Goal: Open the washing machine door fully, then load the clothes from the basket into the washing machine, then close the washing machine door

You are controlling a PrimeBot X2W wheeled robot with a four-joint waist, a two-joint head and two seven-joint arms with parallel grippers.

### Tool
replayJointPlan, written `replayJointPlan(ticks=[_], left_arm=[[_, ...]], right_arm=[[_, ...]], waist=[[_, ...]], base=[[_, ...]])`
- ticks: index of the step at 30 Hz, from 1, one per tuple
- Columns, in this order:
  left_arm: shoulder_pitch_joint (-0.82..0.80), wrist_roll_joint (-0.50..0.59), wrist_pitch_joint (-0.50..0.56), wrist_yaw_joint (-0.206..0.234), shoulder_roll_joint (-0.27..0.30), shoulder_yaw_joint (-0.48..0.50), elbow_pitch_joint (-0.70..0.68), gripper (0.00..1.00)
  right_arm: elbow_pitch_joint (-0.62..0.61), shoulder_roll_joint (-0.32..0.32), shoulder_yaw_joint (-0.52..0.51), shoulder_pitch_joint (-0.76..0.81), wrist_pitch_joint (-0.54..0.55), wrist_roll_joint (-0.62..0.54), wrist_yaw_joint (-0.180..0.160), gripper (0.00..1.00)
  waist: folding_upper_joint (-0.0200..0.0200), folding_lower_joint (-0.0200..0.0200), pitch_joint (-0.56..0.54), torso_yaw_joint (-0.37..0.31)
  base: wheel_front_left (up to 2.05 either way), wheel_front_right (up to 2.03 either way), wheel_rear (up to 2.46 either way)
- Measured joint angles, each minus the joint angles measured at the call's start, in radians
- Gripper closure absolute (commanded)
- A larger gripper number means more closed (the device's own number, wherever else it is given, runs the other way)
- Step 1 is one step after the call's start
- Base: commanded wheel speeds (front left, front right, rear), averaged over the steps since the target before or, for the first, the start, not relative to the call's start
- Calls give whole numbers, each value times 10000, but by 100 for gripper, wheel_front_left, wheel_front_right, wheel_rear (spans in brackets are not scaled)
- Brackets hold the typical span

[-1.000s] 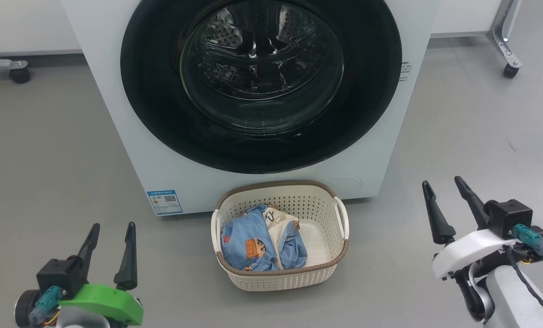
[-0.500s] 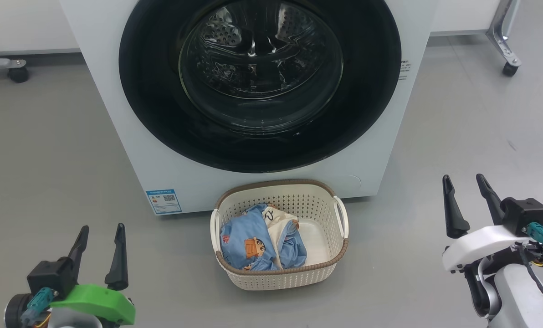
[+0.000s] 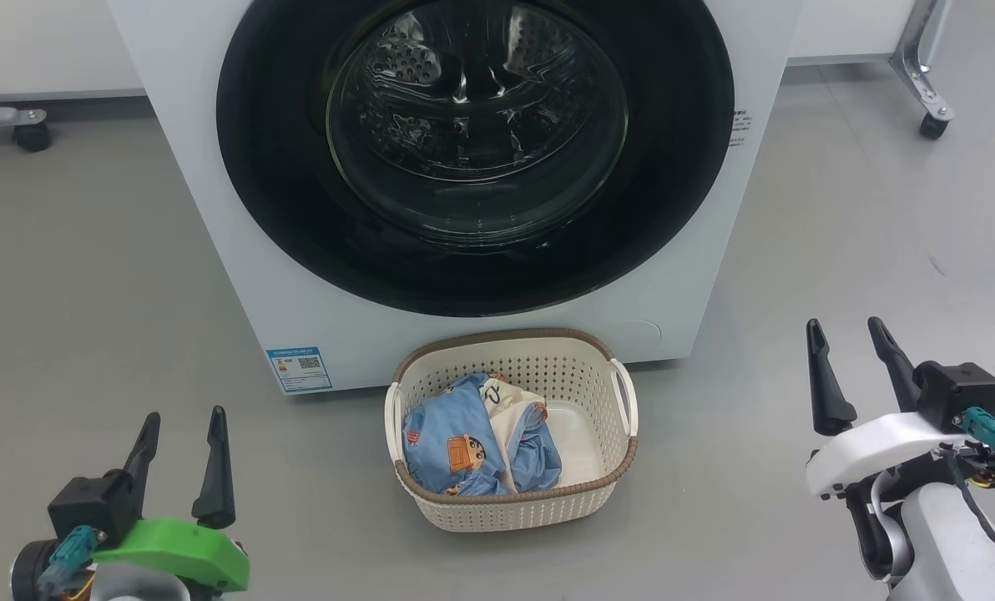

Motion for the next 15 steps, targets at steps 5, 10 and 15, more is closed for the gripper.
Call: replayJointPlan(ticks=[5, 10, 15], left_arm=[[-5, 67, 0, -4, -12, 4, 40, 0], [-30, 190, 0, -15, -38, 15, 81, 0], [-58, 267, 2, -29, -54, 21, 82, 0]], right_arm=[[-58, -2, -25, 0, 0, -165, 4, 0], [-82, 0, -100, 1, 0, -184, 6, 0], [-88, 15, -140, 7, 0, -253, 6, 0]], waist=[[0, 0, -3, -4], [0, 0, -5, -5], [0, 0, 0, -1]], base=[[5, 6, -11], [18, 18, -35], [29, 29, -59]])
